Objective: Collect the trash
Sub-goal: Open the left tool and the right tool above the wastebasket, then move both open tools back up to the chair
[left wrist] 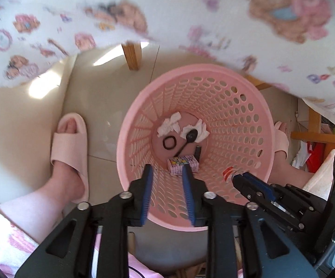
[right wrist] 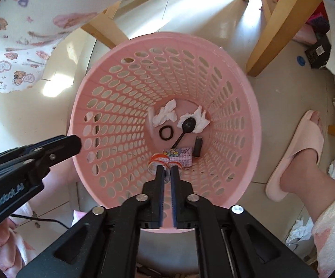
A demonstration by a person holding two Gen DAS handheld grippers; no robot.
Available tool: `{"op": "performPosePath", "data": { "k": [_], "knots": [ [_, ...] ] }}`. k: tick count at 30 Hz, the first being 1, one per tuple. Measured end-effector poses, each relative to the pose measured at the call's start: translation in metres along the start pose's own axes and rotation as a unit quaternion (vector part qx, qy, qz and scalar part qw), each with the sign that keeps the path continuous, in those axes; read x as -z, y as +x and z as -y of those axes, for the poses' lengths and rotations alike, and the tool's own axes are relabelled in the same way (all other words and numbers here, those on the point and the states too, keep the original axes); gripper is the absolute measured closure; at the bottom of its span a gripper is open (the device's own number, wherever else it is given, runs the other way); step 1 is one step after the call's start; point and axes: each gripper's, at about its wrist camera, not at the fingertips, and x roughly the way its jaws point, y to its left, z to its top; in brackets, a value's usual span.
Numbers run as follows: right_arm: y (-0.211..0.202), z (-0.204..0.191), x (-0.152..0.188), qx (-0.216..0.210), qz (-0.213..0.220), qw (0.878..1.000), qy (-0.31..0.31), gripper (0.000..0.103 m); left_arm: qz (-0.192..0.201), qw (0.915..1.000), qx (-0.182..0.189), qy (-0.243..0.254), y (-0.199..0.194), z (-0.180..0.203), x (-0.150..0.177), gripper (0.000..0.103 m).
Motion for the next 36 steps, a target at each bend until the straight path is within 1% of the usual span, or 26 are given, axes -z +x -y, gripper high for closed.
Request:
{"op": "performPosePath", "data": {
  "k": [1,3,5,7,8,10,11,15,18,20,22,24,25,26,27,28,29,30,31,33,35,36],
  "knots": [
    [-0.002,0.000,-0.001,0.004,0.004,1.000,0.000,0.089,0.008,1.0000,-0.005,0.003,-0.004,0.000,-0.001,0.074],
    [-0.005,0.000,-0.002,0.012,0.013,1.000,-0.002,0.089,0.023,0.9994,-0.021,0.011,-0.012,0.002,-0.002,0.071],
    [-0.010,-0.001,-0.003,0.016,0.019,1.000,-0.007,0.089,0.040,0.9983,-0.038,0.020,-0.021,0.005,-0.003,0.064],
    [-0.017,-0.004,-0.004,0.026,0.031,0.999,-0.015,0.086,0.056,0.9969,-0.047,0.029,-0.029,0.008,-0.004,0.062],
    [-0.022,-0.006,-0.004,0.033,0.041,0.998,-0.017,0.085,0.065,0.9959,-0.053,0.033,-0.034,0.009,-0.004,0.061],
    [-0.033,-0.009,-0.003,0.063,0.073,0.995,-0.019,0.080,0.085,0.9936,-0.063,0.039,-0.044,0.010,-0.004,0.057],
    [-0.039,-0.010,-0.002,0.073,0.087,0.993,-0.022,0.080,0.096,0.9925,-0.067,0.038,-0.049,0.010,-0.003,0.056],
    [-0.056,-0.009,-0.003,0.071,0.112,0.991,-0.013,0.080,0.132,0.9882,-0.065,0.040,-0.070,0.010,-0.001,0.050],
    [-0.069,-0.009,-0.003,0.073,0.129,0.989,-0.013,0.076,0.159,0.9849,-0.058,0.033,-0.087,0.006,0.000,0.043],
    [-0.080,-0.011,-0.002,0.073,0.142,0.987,-0.015,0.075,0.179,0.9824,-0.050,0.021,-0.099,0.001,-0.001,0.035],
    [-0.093,-0.014,-0.001,0.065,0.156,0.986,-0.016,0.075,0.201,0.9784,-0.046,0.013,-0.112,0.001,0.001,0.033],
    [-0.106,-0.016,0.004,0.061,0.176,0.982,-0.017,0.075,0.225,0.9728,-0.055,0.017,-0.123,0.001,0.003,0.032],
    [-0.112,-0.018,0.006,0.062,0.187,0.980,-0.019,0.074,0.237,0.9691,-0.066,0.021,-0.129,0.003,0.003,0.028],
    [-0.119,-0.020,0.007,0.064,0.197,0.978,-0.021,0.074,0.248,0.9655,-0.077,0.025,-0.134,0.004,0.005,0.022],
    [-0.124,-0.022,0.009,0.065,0.207,0.976,-0.022,0.072,0.258,0.9617,-0.088,0.027,-0.138,0.005,0.006,0.018],
    [-0.131,-0.023,0.010,0.065,0.218,0.974,-0.021,0.070,0.270,0.9570,-0.101,0.030,-0.143,0.008,0.009,0.012],
    [-0.138,-0.022,0.012,0.063,0.229,0.971,-0.017,0.069,0.277,0.9536,-0.112,0.035,-0.146,0.010,0.011,0.008],
    [-0.145,-0.022,0.011,0.059,0.238,0.969,-0.014,0.066,0.280,0.9522,-0.114,0.042,-0.148,0.009,0.012,0.008],
    [-0.151,-0.021,0.011,0.056,0.247,0.967,-0.010,0.062,0.280,0.9533,-0.104,0.046,-0.149,0.009,0.013,0.008],
    [-0.162,-0.020,0.011,0.060,0.266,0.962,-0.007,0.057,0.279,0.9556,-0.086,0.036,-0.154,0.005,0.013,0.008],
    [-0.172,-0.020,0.012,0.068,0.284,0.956,-0.005,0.055,0.294,0.9511,-0.090,0.030,-0.160,0.003,0.015,0.007],
    [-0.177,-0.019,0.013,0.069,0.291,0.954,-0.003,0.050,0.302,0.9478,-0.097,0.032,-0.163,0.002,0.015,0.007]
  ]
}}
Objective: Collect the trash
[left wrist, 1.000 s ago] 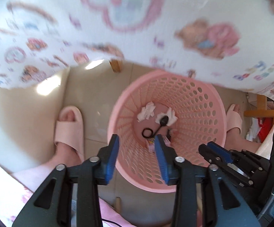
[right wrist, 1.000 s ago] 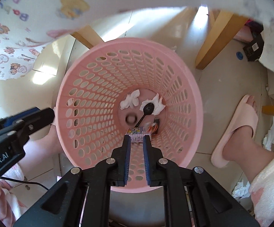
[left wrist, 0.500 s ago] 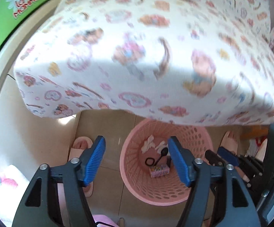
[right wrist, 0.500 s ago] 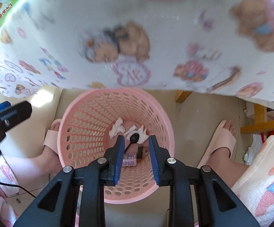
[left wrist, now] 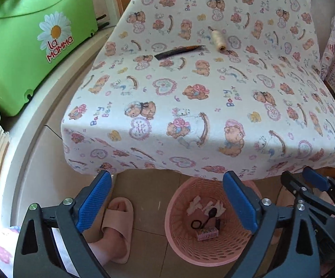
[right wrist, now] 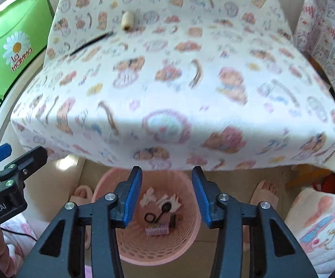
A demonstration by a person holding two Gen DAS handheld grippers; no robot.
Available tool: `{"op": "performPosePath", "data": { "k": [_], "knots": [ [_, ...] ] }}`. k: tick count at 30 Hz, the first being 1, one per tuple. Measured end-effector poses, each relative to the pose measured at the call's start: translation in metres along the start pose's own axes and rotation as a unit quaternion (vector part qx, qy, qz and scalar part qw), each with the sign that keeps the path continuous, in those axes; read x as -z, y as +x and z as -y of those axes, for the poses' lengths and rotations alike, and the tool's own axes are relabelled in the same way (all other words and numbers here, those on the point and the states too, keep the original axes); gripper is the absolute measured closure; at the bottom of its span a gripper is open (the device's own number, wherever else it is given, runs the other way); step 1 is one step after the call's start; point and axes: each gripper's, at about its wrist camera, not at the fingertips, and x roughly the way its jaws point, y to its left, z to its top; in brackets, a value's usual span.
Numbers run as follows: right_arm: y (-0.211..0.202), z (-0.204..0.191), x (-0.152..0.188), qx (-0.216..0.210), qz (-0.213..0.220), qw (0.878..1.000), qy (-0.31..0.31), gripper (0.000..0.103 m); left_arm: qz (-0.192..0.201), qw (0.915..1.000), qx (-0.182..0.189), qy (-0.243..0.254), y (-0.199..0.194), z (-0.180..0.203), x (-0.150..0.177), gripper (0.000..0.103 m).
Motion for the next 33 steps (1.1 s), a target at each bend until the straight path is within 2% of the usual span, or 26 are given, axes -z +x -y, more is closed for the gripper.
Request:
{"op": "performPosePath", "data": {
  "k": [1,3,8,10,13,15,17,20,22,25,29,31,33],
  "knots": [
    [-0.004,0.001,-0.002,0.000,0.007,1.000,0.003,0.040,0.011,0.9999,-0.005,0.004,-0.006,0.002,0.000,0.007],
    [-0.012,0.007,-0.005,-0.002,0.025,1.000,0.012,0.026,0.027,0.9996,-0.004,0.003,-0.015,0.001,-0.003,0.004],
    [-0.031,0.012,-0.014,-0.001,0.067,0.998,0.011,0.018,0.089,0.9960,-0.006,-0.004,-0.042,-0.003,-0.010,0.001],
    [-0.044,0.012,-0.019,0.000,0.098,0.995,0.007,0.018,0.111,0.9938,-0.006,-0.008,-0.050,-0.006,-0.012,0.001],
    [-0.068,0.010,-0.030,-0.009,0.159,0.987,-0.001,0.018,0.151,0.9883,0.017,-0.018,-0.065,-0.014,-0.015,0.001],
    [-0.091,0.009,-0.037,-0.010,0.217,0.976,-0.016,0.017,0.179,0.9836,0.022,-0.004,-0.077,-0.015,-0.021,0.001],
    [-0.109,0.006,-0.047,-0.027,0.267,0.962,-0.039,0.015,0.205,0.9786,0.006,0.014,-0.088,-0.013,-0.028,0.001],
    [-0.124,0.005,-0.069,-0.083,0.279,0.954,-0.069,0.014,0.219,0.9758,0.000,0.005,-0.098,-0.021,-0.043,0.001],
    [-0.133,0.004,-0.081,-0.083,0.306,0.946,-0.076,0.014,0.218,0.9757,0.007,-0.021,-0.100,-0.032,-0.056,0.001],
    [-0.147,0.010,-0.100,-0.086,0.353,0.928,-0.083,0.014,0.234,0.9714,0.021,-0.032,-0.105,-0.043,-0.074,0.001],
    [-0.157,0.022,-0.120,-0.076,0.416,0.903,-0.076,0.014,0.244,0.9694,-0.020,-0.013,-0.112,-0.043,-0.098,0.001],
    [-0.156,0.027,-0.126,-0.052,0.446,0.891,-0.072,0.012,0.253,0.9672,-0.017,-0.011,-0.112,-0.044,-0.112,0.001],
    [-0.150,0.029,-0.132,-0.038,0.459,0.884,-0.073,0.011,0.262,0.9649,0.009,-0.013,-0.110,-0.048,-0.123,0.001]
  ]
}}
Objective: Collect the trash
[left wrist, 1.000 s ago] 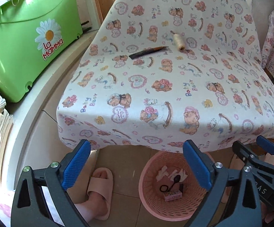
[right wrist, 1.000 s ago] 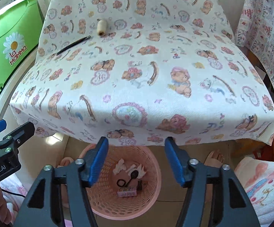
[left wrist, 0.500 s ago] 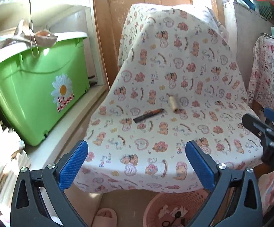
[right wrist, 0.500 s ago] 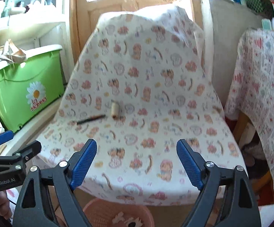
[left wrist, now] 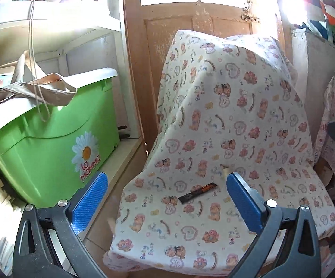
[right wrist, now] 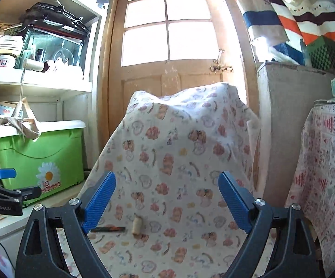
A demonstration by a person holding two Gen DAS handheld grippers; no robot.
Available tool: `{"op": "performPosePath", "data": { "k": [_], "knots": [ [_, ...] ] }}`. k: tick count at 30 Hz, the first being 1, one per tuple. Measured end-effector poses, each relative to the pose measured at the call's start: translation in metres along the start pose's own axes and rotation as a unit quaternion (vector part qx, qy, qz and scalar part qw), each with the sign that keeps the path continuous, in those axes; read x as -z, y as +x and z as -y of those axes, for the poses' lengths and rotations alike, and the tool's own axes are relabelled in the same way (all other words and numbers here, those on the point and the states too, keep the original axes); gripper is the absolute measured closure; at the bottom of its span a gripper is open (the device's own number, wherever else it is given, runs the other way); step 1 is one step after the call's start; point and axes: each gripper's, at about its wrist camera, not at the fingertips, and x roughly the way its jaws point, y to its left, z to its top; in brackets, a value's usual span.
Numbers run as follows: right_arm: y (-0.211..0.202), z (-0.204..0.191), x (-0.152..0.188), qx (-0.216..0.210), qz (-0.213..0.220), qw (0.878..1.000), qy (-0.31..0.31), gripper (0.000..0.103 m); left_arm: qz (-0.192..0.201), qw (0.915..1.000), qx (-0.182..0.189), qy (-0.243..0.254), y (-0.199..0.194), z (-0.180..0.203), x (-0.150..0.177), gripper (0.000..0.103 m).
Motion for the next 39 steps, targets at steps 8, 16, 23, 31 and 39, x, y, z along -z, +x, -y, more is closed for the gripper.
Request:
{"op": "performPosePath", "data": {
  "k": [8,16,23,31,39],
  "knots": [
    [0.034,0.024,0.023,-0.026,-0.051,0.996,0.064,0.011,-0.046,0.9981,0.023,-0.033,0.054,-0.019,0.021,0.001],
    [0.088,0.035,0.051,-0.060,-0.212,0.969,0.110,0.003,-0.073,0.9967,-0.007,-0.033,0.072,-0.025,0.033,0.001],
    [0.092,0.012,0.048,-0.002,-0.130,0.991,0.031,0.003,-0.086,0.9961,-0.013,-0.016,0.094,-0.024,0.038,0.001],
    [0.119,0.008,0.062,-0.014,-0.222,0.973,0.060,0.003,-0.137,0.9890,0.052,0.018,0.135,-0.007,0.052,0.003],
    [0.131,0.002,0.080,-0.007,-0.263,0.964,0.039,0.003,-0.168,0.9787,0.092,0.074,0.179,0.012,0.071,0.016]
  ]
}}
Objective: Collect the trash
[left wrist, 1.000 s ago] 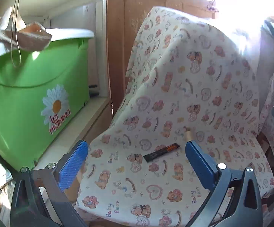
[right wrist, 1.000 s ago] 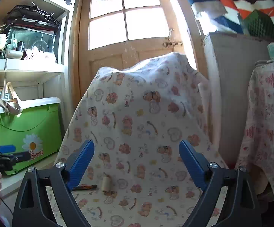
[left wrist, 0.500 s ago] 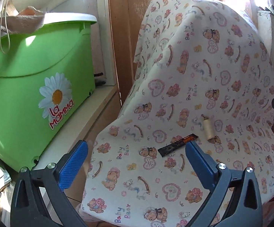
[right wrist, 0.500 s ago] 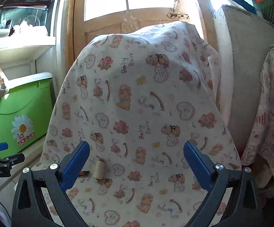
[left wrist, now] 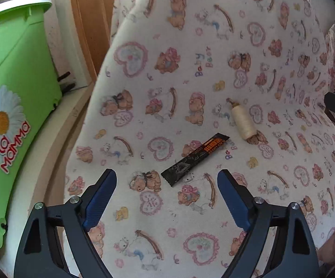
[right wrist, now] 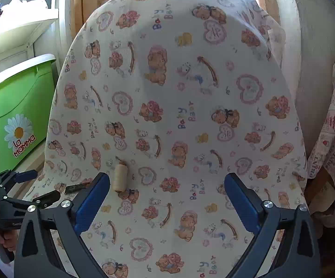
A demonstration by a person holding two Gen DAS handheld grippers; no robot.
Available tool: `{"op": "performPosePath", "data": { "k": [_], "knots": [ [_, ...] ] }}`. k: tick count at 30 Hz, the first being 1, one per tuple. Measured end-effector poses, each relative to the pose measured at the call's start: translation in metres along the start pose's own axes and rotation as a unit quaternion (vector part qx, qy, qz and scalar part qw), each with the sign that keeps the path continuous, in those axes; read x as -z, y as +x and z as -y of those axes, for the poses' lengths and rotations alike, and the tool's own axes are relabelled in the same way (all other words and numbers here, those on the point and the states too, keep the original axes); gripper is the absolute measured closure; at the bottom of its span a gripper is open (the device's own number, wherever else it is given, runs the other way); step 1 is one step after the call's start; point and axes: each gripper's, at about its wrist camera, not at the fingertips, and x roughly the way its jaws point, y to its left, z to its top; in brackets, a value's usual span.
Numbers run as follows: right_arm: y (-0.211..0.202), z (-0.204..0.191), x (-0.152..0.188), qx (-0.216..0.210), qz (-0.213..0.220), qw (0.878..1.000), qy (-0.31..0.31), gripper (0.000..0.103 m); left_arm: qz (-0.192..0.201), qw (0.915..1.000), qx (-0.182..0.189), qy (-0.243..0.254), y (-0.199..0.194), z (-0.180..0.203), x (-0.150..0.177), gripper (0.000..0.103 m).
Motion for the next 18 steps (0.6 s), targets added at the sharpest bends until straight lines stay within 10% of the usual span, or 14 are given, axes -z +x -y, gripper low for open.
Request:
{"op": "performPosePath", "data": {
  "k": [9,18],
  "knots": [
    [0.006,-0.002,0.002,-0.003,-0.017,1.000,-0.012,0.003,-0.037,0.9991,0.014,-0.017,0.035,-0.004,-0.006,0.019],
    [0.015,-0.012,0.003,-0.028,-0.039,0.999,-0.009,0.003,-0.035,0.9989,0.027,-0.013,0.038,0.004,-0.005,0.067]
  ]
}}
